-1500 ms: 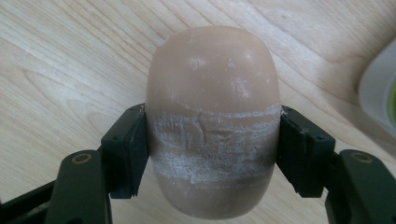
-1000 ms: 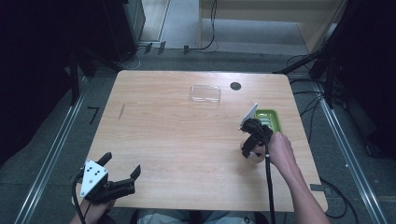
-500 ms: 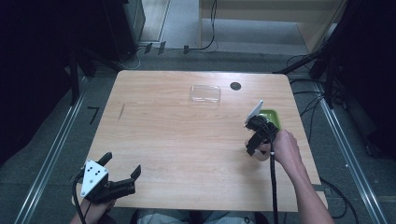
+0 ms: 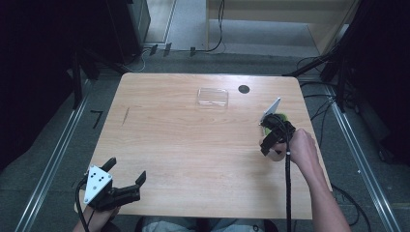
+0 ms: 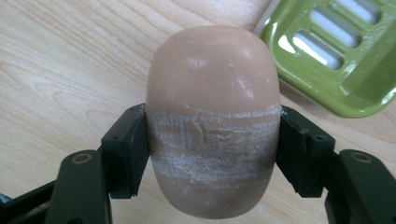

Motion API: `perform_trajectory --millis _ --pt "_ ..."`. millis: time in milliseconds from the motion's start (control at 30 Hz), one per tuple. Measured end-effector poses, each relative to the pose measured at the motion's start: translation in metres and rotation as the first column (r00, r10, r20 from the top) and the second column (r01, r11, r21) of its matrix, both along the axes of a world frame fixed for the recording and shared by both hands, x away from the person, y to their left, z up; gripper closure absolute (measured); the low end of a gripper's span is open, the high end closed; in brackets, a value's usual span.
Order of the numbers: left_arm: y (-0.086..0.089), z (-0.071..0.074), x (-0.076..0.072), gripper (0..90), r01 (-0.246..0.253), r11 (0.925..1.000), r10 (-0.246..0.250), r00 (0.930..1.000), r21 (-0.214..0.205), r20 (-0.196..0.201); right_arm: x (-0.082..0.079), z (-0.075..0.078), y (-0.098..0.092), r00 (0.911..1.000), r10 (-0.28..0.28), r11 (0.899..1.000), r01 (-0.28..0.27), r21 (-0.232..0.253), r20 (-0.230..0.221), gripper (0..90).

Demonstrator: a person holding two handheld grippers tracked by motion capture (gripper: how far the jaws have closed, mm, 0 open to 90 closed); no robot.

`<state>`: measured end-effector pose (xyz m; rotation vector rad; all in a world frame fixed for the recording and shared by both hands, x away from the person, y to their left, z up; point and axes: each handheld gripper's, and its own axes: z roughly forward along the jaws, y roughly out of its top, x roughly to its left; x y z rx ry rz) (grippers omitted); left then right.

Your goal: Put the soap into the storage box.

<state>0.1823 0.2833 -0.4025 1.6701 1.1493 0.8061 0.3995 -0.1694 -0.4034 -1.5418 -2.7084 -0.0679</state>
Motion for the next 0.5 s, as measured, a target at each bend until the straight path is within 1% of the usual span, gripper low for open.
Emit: perform_trajectory --millis 267,500 --pt "0.0002 0.0000 -0.0001 0.0 0.002 1.0000 -0.002 1.0000 0.001 0.000 0.0057 0.0042 -0.0038 0.9999 -0.012 1.000 0.012 -0.001 0.012 33.9" --pt "0.0002 0.0000 -0.0002 0.0 0.004 1.0000 -0.004 1.0000 0.001 0.000 0.0107 0.0054 -0.0057 0.9995 -0.027 1.000 0.027 0.008 0.015 33.9"
